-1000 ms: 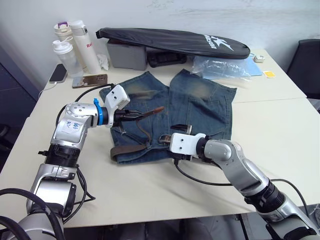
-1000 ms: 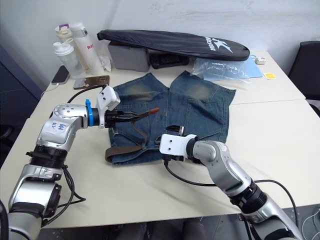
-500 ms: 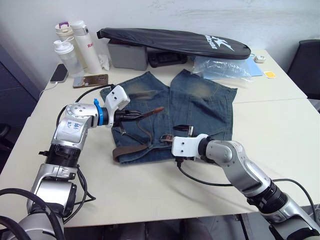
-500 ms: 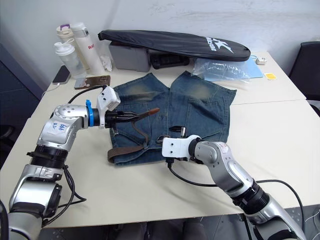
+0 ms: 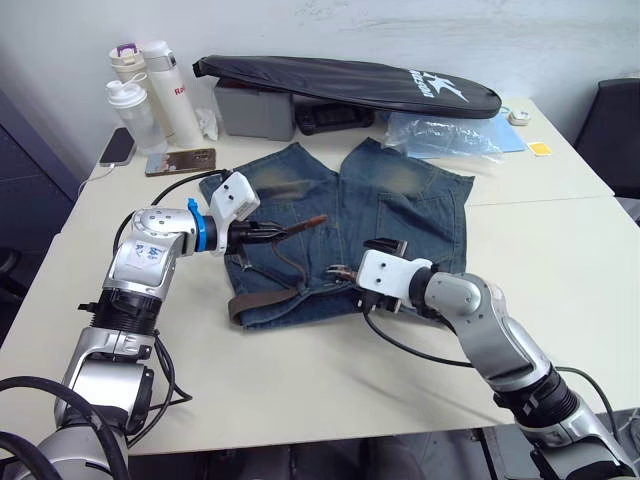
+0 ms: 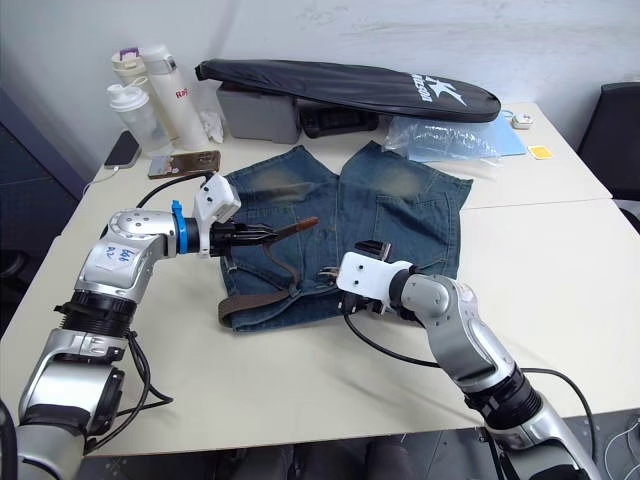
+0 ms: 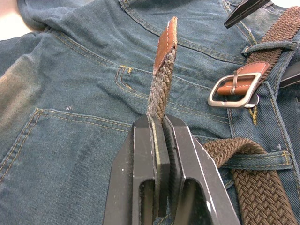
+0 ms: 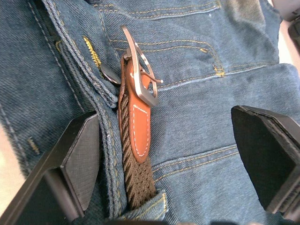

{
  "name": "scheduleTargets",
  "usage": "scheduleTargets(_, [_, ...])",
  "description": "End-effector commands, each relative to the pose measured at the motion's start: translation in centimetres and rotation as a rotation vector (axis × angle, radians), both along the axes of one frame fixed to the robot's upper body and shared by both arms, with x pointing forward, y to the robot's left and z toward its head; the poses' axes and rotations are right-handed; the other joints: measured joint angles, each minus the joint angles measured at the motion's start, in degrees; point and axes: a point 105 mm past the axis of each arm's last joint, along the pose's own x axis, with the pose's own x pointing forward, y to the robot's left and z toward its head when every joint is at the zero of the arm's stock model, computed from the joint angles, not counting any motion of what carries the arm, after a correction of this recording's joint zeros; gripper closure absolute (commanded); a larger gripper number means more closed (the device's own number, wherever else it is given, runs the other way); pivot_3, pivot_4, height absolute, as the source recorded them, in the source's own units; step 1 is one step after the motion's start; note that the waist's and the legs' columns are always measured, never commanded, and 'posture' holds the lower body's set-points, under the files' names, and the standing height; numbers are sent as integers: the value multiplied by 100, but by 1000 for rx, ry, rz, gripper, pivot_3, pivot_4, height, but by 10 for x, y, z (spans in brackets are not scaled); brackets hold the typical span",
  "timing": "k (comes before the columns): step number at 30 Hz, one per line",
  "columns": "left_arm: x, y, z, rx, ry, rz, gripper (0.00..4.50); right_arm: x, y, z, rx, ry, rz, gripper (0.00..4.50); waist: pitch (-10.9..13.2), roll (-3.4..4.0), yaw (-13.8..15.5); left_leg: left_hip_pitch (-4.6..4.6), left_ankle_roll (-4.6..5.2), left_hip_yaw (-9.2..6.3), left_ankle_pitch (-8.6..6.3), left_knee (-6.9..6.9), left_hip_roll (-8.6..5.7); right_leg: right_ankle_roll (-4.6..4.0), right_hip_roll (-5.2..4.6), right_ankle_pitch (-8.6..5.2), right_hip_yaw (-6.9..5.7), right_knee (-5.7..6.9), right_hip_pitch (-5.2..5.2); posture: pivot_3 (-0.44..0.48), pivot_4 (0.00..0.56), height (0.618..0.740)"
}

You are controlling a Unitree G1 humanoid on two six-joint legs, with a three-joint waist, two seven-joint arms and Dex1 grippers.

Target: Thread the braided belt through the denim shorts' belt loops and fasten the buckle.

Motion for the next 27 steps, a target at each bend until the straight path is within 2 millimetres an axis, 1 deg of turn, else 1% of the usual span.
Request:
scheduleTargets(1, [1, -1, 12, -7, -44, -2, 4500, 4, 1, 6, 15, -34, -15, 574, 0, 0, -2, 0, 0, 0, 0, 0, 0, 0, 0, 0, 0, 0, 0, 0, 150, 740])
scheduleTargets(2, [1, -1, 12, -8, -43, -1, 4500, 3, 2, 6, 19, -37, -12, 865, 0, 0, -2, 0, 0, 0, 0, 0, 0, 0, 0, 0, 0, 0, 0, 0, 150, 740])
scheduleTargets(3, [1, 0, 12, -8, -43, 0, 4500, 3, 4, 7, 25, -39, -7, 1399, 0, 0, -2, 0, 0, 0, 0, 0, 0, 0, 0, 0, 0, 0, -1, 0, 150, 740])
scheduleTargets(4, [1, 0, 11, -8, -42, 1, 4500, 2, 5, 7, 27, -40, -2, 1668, 0, 0, -3, 0, 0, 0, 0, 0, 0, 0, 0, 0, 0, 0, -1, 0, 150, 740])
scheduleTargets(5, [1, 0, 11, -7, -41, 2, 4500, 1, 5, 7, 29, -40, 2, 2151, 0, 0, -5, -1, 0, 0, 0, 0, 1, 0, 0, 0, 0, 0, -1, 0, 150, 740])
scheduleTargets(6, [1, 1, 11, -7, -40, 3, 4500, 0, 5, 7, 33, -40, 5, 2452, 0, 0, -5, 0, 0, 0, 0, 0, 1, 0, 0, 0, 0, 0, -1, 0, 150, 740])
scheduleTargets(8, [1, 1, 8, -4, -34, 5, 4500, -3, 2, 11, 62, -37, 1, 3349, 0, 0, -3, 0, 0, 0, 0, 0, 1, 0, 0, 0, 0, 0, -1, 0, 150, 740])
scheduleTargets(10, [0, 1, 6, -8, -21, 12, 4500, -4, -2, 16, 101, -34, -8, 4342, 0, 0, 0, 0, 0, 0, 0, -1, 1, 0, 0, 0, 0, 0, -1, 0, 150, 740])
scheduleTargets(11, [-1, -1, 5, -17, -9, 15, 4500, -4, -5, 18, 136, -25, -22, 4487, 0, 0, -1, -1, 0, -1, 0, -2, 2, 0, 0, 0, 0, 0, -1, 0, 150, 740])
scheduleTargets(16, [-10, -14, -4, -44, 51, 11, 4500, 0, -17, 21, 273, 28, -104, 4490, 0, 0, 2, -1, 0, -2, 0, -4, 7, 0, -3, 0, 1, 0, 1, 0, 150, 740])
scheduleTargets(18, [-13, -20, -10, -35, 79, 31, 4500, 2, -20, 21, 295, 45, -128, 4490, 0, 0, 4, -1, 0, -2, 0, -5, 13, 0, -4, 0, 1, 1, 1, 0, 150, 740])
scheduleTargets(19, [-15, -24, -14, -28, 96, 37, 4500, 2, -20, 20, 309, 60, -138, 4490, 0, 0, 0, -2, 0, -3, 0, -4, 13, 0, -4, 0, 0, 1, 1, 0, 150, 740])
scheduleTargets(22, [-24, -37, -21, -28, 158, 42, 4500, 6, -17, 25, 425, 98, -187, 4490, 0, 0, 1, -1, 0, -3, 0, -5, 13, 0, -4, 0, 2, 1, 2, 0, 150, 740])
scheduleTargets(27, [-25, -38, -24, -32, 206, 111, 4500, 9, -16, 26, 542, 150, -265, 4490, -1, 3, -8, 1, -2, -3, 1, -8, 13, 0, -3, 0, 3, 2, 1, 0, 150, 740])
